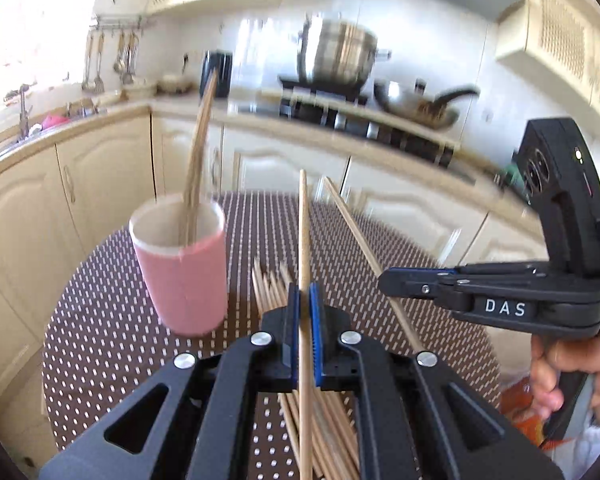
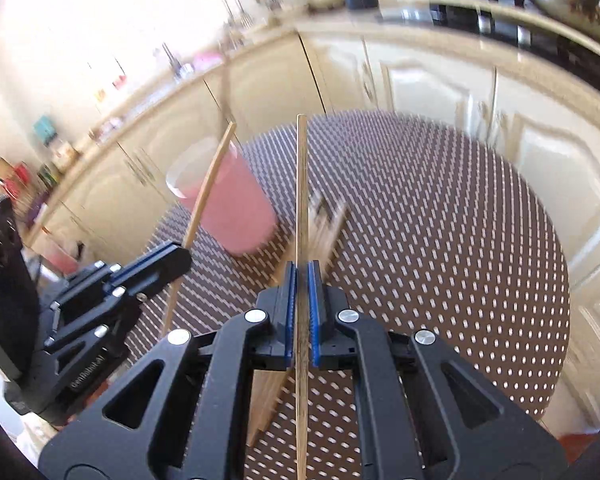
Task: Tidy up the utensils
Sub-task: 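Carry the chopstick over the pink cup with the right gripper and lower it in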
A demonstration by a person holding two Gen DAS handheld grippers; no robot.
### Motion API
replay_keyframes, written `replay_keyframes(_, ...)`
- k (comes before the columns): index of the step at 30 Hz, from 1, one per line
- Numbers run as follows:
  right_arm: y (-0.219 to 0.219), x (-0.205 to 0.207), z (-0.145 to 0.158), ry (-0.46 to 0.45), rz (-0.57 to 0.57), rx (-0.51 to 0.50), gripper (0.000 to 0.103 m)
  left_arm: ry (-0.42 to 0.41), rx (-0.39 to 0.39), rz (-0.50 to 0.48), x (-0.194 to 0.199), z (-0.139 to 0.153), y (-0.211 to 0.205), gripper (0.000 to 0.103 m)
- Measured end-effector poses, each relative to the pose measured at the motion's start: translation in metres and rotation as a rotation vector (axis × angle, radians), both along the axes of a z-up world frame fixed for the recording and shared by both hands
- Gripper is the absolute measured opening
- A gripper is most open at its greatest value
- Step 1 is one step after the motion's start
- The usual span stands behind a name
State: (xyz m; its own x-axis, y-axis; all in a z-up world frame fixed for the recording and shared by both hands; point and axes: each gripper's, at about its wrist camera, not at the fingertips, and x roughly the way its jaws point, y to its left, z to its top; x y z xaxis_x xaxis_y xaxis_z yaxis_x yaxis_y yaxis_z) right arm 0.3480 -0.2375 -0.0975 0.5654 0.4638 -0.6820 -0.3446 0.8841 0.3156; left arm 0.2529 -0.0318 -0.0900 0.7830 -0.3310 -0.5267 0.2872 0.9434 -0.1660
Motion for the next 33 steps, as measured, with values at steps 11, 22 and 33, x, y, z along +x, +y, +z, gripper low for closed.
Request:
replay_keyframes(11,0.064,-0.021,0.079,-0.317,-0.019,0.152,0.007,-0.293,-0.133,0.104,0.007,0.058,0.033,0.005)
replay_keyframes(22,0.114,0.010,0.095,-0.544,-0.029,0.202,0.007,-0.473,-0.236,0.208,0.058,0.077,0.065,0.005)
replay_keyframes(33,0.126,0.041,0.082,-0.665,-0.042,0.270,0.007,-0.514,-0.238,0.275,0.105,0.059,0.081,0.005)
